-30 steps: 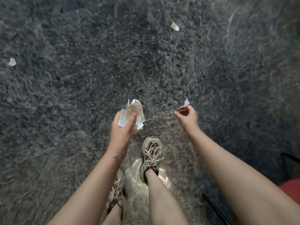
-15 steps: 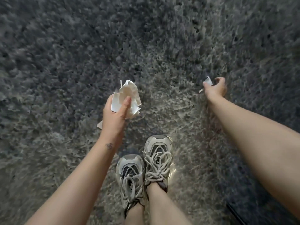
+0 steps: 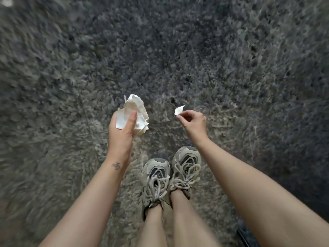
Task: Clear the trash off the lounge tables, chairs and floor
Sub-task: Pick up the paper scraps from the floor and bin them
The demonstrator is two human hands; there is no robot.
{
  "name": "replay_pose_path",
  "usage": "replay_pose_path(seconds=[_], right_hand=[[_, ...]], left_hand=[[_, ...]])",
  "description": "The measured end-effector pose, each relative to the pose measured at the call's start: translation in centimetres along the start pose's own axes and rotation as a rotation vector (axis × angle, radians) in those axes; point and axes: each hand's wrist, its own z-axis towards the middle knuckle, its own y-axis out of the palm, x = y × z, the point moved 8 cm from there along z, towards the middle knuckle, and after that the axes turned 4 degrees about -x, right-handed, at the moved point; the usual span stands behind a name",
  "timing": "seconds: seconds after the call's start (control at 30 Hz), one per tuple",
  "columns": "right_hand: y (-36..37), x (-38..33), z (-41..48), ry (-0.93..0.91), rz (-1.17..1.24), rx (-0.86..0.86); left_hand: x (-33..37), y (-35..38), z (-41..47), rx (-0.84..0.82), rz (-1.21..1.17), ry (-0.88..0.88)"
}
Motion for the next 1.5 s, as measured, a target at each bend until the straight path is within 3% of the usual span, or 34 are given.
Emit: replay_pose_path(seconds=[0.13,0.27,0.57,0.83,0.97,1.13,1.33,1.5], right_hand=[[7.8,-1.6,-1.5,-0.02,-0.089,-0.217],[12.3,-1.0,-1.3,-0.017,-0.211,-0.317],[16.1,-0.8,0.6,-0.135,-0.57,-0.336],[16.8,-1.4,1.5,-0.126,-0.728,-0.217],[13.6,-1.9,1.0,0.009,-0.668,-0.12],[4.4,-3.9,-1.6,0.223,-0.17,-0.024],[-10.0,-10.8,-3.9,0.18,0.2,0.143],[-20.4,-16.6,-2.8,0.081,0.34,0.251]], left_hand=[[-0.8,-3.7,-0.2,0.107,-0.026,-0.007],[-3.0,-6.6,-0.3,0.168,-0.051,-0.014],[-8.2,-8.7,-1.4,0.217,-0.125,-0.068],[-8.2,-8.5,-1.0,0.202,-0.138,-0.075],[-5.9,-8.0,-1.8,0.178,-0.124,-0.087],[0.0,-5.4,-4.6,0.141,-0.072,-0.088],[10.6,2.4,-7.1,0.007,-0.022,-0.03],[19.9,9.6,-6.9,-0.087,-0.048,0.052]])
